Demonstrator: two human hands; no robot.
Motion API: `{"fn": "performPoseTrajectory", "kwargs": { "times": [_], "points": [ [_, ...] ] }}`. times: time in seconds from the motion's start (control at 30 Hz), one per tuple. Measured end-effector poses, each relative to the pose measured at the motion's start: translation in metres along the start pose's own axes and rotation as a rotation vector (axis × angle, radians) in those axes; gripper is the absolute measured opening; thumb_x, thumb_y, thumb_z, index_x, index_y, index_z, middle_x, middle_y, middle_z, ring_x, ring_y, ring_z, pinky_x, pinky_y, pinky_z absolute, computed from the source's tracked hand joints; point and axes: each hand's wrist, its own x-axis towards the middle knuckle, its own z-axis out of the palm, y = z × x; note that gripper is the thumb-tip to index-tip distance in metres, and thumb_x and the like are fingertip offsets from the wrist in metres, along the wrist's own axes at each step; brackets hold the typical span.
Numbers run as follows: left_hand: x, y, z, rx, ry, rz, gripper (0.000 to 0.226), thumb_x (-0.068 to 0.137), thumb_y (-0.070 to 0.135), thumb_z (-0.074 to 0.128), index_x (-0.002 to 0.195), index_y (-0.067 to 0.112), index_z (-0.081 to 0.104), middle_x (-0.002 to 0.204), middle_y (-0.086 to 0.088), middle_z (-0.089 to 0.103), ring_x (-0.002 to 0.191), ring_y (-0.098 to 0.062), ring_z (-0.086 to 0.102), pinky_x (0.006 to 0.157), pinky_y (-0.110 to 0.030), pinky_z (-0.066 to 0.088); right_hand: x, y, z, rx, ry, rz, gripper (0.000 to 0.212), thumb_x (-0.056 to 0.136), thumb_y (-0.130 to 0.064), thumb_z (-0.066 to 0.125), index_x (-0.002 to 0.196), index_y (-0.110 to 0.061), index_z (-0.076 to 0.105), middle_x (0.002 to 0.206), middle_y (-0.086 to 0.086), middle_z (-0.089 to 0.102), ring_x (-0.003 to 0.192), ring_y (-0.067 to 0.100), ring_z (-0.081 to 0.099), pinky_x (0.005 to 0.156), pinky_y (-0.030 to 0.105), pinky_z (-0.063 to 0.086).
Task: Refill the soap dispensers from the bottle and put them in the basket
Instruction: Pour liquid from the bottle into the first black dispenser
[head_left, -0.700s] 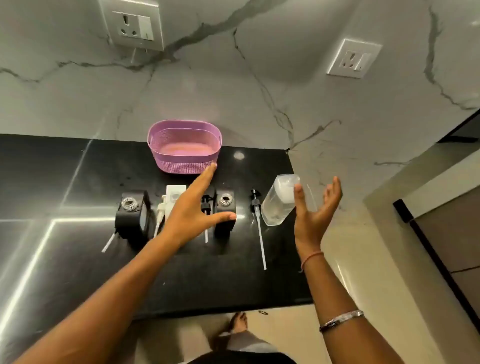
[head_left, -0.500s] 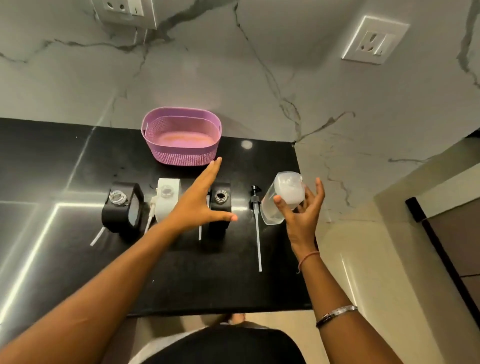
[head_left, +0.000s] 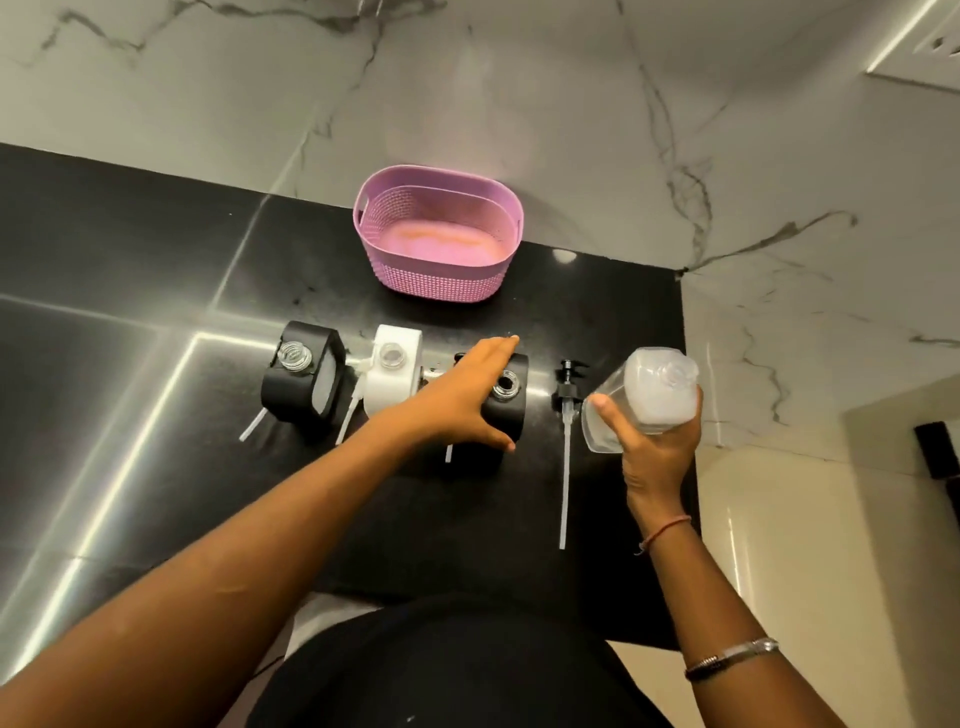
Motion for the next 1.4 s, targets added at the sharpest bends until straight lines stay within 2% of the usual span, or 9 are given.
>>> {"fn": "performPoseTrajectory", "kwargs": {
  "times": [0.2, 0.37, 0.53, 0.73, 0.87, 1.03, 1.17, 1.3, 1.4],
  "points": [
    [0.0, 0.0, 0.004, -0.028, 0.015, -0.005, 0.14, 0.073, 0.03, 0.098, 0.17, 0.022, -0.002, 0.176, 0.006, 0.002, 0.162, -0.016, 0.01, 0.127, -0.033, 0.025, -0.014, -0.003, 0.016, -0.033, 0.173, -0.037, 0.097, 0.065, -0.046, 0.096, 0.144, -0.024, 0.045, 0.141, -0.004, 0.056, 0.133, 0.014, 0.056, 0.112, 0.035, 0.05],
    [0.001, 0.004, 0.006, -0.005, 0.019, -0.014, 0.14, 0.072, 0.031, 0.098, 0.17, 0.023, -0.001, 0.176, 0.003, 0.002, 0.163, -0.019, 0.009, 0.127, -0.043, 0.031, -0.011, -0.012, 0.028, -0.09, 0.298, -0.118, 0.093, 0.064, -0.028, 0.101, 0.136, -0.023, 0.043, 0.133, -0.016, 0.052, 0.125, 0.001, 0.055, 0.105, 0.016, 0.046],
    [0.002, -0.001, 0.004, -0.044, 0.017, 0.005, 0.138, 0.071, 0.028, 0.099, 0.17, 0.023, 0.004, 0.174, 0.002, 0.006, 0.161, -0.02, 0.014, 0.127, -0.037, 0.028, -0.004, -0.011, 0.022, -0.133, 0.289, -0.114, 0.086, 0.066, -0.023, 0.1, 0.134, -0.016, 0.05, 0.128, -0.011, 0.057, 0.119, 0.004, 0.058, 0.102, 0.022, 0.053],
    [0.003, -0.009, 0.002, -0.049, -0.045, 0.059, 0.135, 0.069, 0.026, 0.1, 0.17, 0.028, 0.011, 0.172, 0.01, 0.009, 0.159, -0.015, 0.018, 0.124, -0.032, 0.029, 0.001, -0.027, 0.003, -0.19, 0.142, -0.177, 0.082, 0.07, -0.025, 0.097, 0.135, -0.022, 0.047, 0.126, -0.016, 0.055, 0.12, 0.005, 0.059, 0.101, 0.023, 0.055],
    [0.002, -0.013, 0.0, -0.073, -0.083, 0.069, 0.134, 0.067, 0.023, 0.101, 0.169, 0.028, 0.014, 0.171, 0.009, 0.01, 0.158, -0.015, 0.019, 0.127, -0.033, 0.027, 0.003, -0.041, -0.008, -0.181, -0.037, -0.2, 0.078, 0.073, -0.023, 0.095, 0.134, -0.01, 0.049, 0.124, -0.01, 0.059, 0.118, 0.005, 0.062, 0.096, 0.023, 0.057],
    [0.004, -0.017, 0.001, -0.102, -0.076, 0.098, 0.132, 0.065, 0.021, 0.102, 0.167, 0.024, 0.018, 0.169, 0.003, 0.013, 0.158, -0.017, 0.02, 0.125, -0.027, 0.023, -0.004, -0.054, -0.015, -0.169, -0.252, -0.228, 0.074, 0.072, -0.036, 0.09, 0.132, -0.017, 0.052, 0.122, -0.025, 0.062, 0.118, 0.012, 0.064, 0.094, 0.024, 0.057],
    [0.004, -0.018, 0.002, -0.094, -0.051, 0.116, 0.131, 0.063, 0.021, 0.102, 0.166, 0.023, 0.021, 0.167, 0.002, 0.018, 0.155, -0.016, 0.024, 0.122, -0.022, 0.023, -0.008, -0.055, -0.015, -0.205, -0.343, -0.244, 0.079, 0.07, -0.037, 0.091, 0.132, -0.006, 0.054, 0.123, -0.009, 0.063, 0.116, 0.014, 0.064, 0.096, 0.024, 0.056],
    [0.003, -0.02, 0.005, -0.09, -0.037, 0.131, 0.133, 0.063, 0.023, 0.103, 0.167, 0.024, 0.02, 0.167, 0.004, 0.02, 0.153, -0.013, 0.024, 0.123, -0.025, 0.026, -0.007, -0.06, -0.013, -0.235, -0.423, -0.268, 0.075, 0.069, -0.036, 0.093, 0.132, -0.026, 0.053, 0.124, -0.027, 0.061, 0.118, 0.007, 0.063, 0.097, 0.018, 0.053],
    [0.0, -0.019, 0.007, -0.118, -0.021, 0.116, 0.143, 0.064, 0.02, 0.102, 0.17, 0.029, 0.005, 0.17, 0.007, 0.015, 0.156, -0.011, 0.021, 0.125, -0.031, 0.028, 0.0, -0.058, -0.014, -0.301, -0.48, -0.277, 0.078, 0.069, -0.027, 0.098, 0.133, -0.018, 0.055, 0.128, -0.01, 0.063, 0.12, 0.01, 0.063, 0.1, 0.021, 0.054]
  ]
}}
